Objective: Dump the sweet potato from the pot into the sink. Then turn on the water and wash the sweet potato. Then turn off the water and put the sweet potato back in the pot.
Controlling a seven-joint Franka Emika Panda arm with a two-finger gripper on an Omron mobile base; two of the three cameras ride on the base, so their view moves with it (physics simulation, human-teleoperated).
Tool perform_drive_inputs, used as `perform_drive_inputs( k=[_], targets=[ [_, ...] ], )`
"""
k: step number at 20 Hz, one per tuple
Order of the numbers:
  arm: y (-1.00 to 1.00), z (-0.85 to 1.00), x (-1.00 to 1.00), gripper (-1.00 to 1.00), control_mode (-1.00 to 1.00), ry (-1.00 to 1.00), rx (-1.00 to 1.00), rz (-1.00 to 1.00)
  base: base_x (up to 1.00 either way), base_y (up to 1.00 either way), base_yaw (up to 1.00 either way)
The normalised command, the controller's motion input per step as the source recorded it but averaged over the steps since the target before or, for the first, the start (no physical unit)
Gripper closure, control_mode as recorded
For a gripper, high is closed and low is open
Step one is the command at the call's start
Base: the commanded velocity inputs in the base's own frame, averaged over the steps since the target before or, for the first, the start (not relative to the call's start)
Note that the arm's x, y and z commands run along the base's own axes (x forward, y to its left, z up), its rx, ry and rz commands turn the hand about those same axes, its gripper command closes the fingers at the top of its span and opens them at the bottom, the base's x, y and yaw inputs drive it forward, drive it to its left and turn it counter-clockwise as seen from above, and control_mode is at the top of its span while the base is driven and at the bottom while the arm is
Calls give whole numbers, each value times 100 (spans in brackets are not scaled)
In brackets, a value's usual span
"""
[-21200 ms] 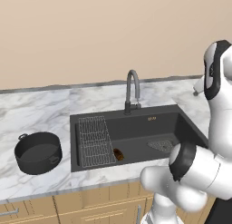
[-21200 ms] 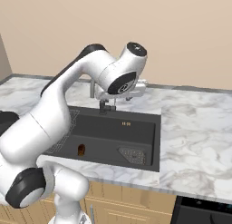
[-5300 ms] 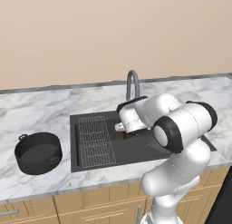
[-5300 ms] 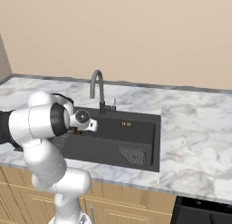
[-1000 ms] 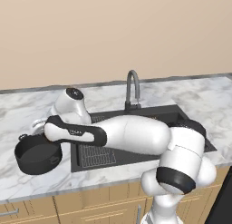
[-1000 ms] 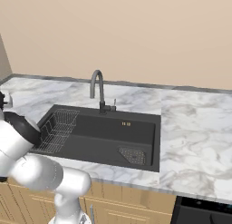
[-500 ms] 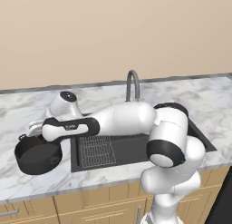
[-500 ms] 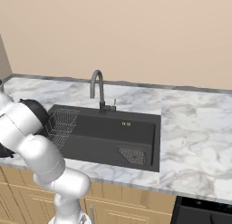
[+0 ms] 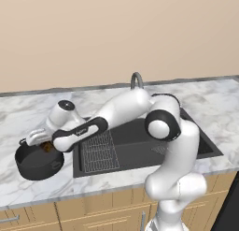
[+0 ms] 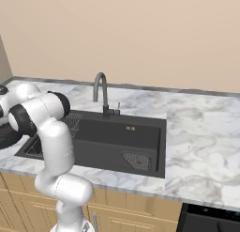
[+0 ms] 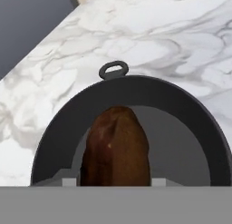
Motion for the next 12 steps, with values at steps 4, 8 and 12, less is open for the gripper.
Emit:
perform_drive_inputs(
  k=[4, 8, 12],
  targets=[
    [26, -18, 7, 100, -100, 4, -10, 0, 0, 0, 0],
    [23, -16, 1, 100, -100, 5, -11, 0, 0, 0, 0],
    [6, -20, 0, 100, -100, 6, -12, 0, 0, 0, 0]
  ],
)
